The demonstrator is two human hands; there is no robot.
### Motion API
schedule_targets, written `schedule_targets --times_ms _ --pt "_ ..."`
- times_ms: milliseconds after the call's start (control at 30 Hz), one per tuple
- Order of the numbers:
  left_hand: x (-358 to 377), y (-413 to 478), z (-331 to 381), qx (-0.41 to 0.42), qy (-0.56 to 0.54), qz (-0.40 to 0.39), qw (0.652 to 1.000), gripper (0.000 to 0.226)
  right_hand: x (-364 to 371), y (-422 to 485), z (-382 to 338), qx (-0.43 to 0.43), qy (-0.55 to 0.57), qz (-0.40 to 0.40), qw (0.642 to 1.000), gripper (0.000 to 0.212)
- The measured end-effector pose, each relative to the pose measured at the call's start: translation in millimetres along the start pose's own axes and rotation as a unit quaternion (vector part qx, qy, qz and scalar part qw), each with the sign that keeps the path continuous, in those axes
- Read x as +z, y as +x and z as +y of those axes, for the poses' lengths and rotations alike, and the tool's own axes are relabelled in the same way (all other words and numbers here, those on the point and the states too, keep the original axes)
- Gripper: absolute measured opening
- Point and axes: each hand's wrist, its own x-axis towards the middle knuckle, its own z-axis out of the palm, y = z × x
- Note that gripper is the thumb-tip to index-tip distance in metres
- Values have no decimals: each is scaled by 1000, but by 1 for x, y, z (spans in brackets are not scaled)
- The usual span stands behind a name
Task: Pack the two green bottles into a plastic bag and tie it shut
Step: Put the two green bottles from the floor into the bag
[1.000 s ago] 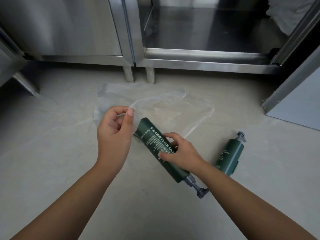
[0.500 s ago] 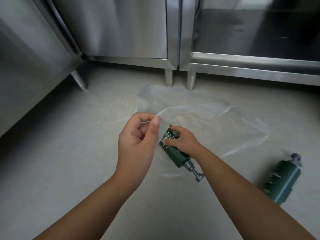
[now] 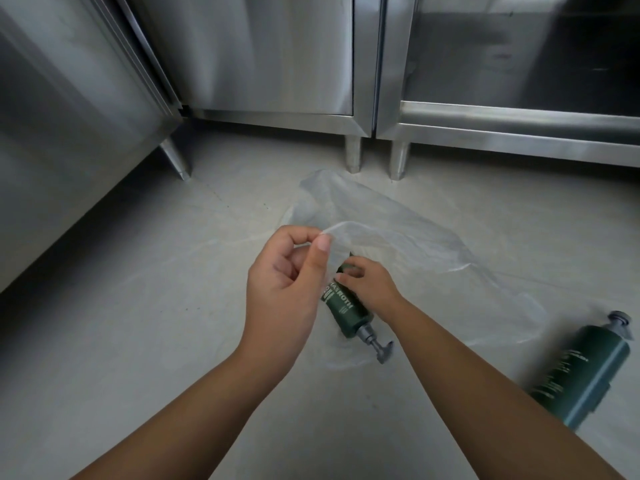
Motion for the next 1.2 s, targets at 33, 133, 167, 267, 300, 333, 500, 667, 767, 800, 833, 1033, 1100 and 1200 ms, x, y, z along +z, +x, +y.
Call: schedule_targets --times_ms 33,133,167,267,300,333,500,667,767,800,833,1033,1100,1200 --pt "-1 1 -3 -5 -7 6 1000 10 0 0 0 3 19 -2 1000 43" --pt "-2 2 -10 -20 -13 14 1000 14 -1 -7 5 0 21 -16 1000 45" --pt "-1 3 -12 -20 -11 14 1000 14 -2 -11 7 -1 17 -21 1000 44" --pt "2 3 -13 -11 -9 11 1000 14 -7 -25 12 -5 7 -27 1000 41" --pt "4 3 -14 -9 -8 11 1000 14 -9 -31 13 -8 5 -28 1000 41" --pt "6 3 -15 -7 -7 10 1000 14 -12 -38 15 -10 7 -31 999 41" --pt "24 0 -19 -9 -16 1 1000 17 -26 -77 31 -16 0 -47 999 37" --pt "42 -2 -20 -10 -14 -7 1000 18 -37 -112 58 -16 -63 -39 997 40" --pt "45 -3 -22 -9 -4 -12 1000 18 -36 -121 72 -14 -78 -23 997 42" --pt "44 -5 -23 -10 -1 -15 1000 18 -34 -121 76 -11 -78 -17 997 43" --pt "44 -6 -24 -12 2 -17 1000 18 -33 -121 79 -8 -78 -9 997 44" --pt "34 -10 -27 -18 3 -23 1000 21 -19 -111 87 32 -52 15 998 44" --pt "30 -11 -26 -16 3 -33 999 20 -14 -106 89 32 -62 21 997 41" --pt "24 -10 -24 -14 -3 -34 999 19 -7 -97 92 31 -68 35 997 36"
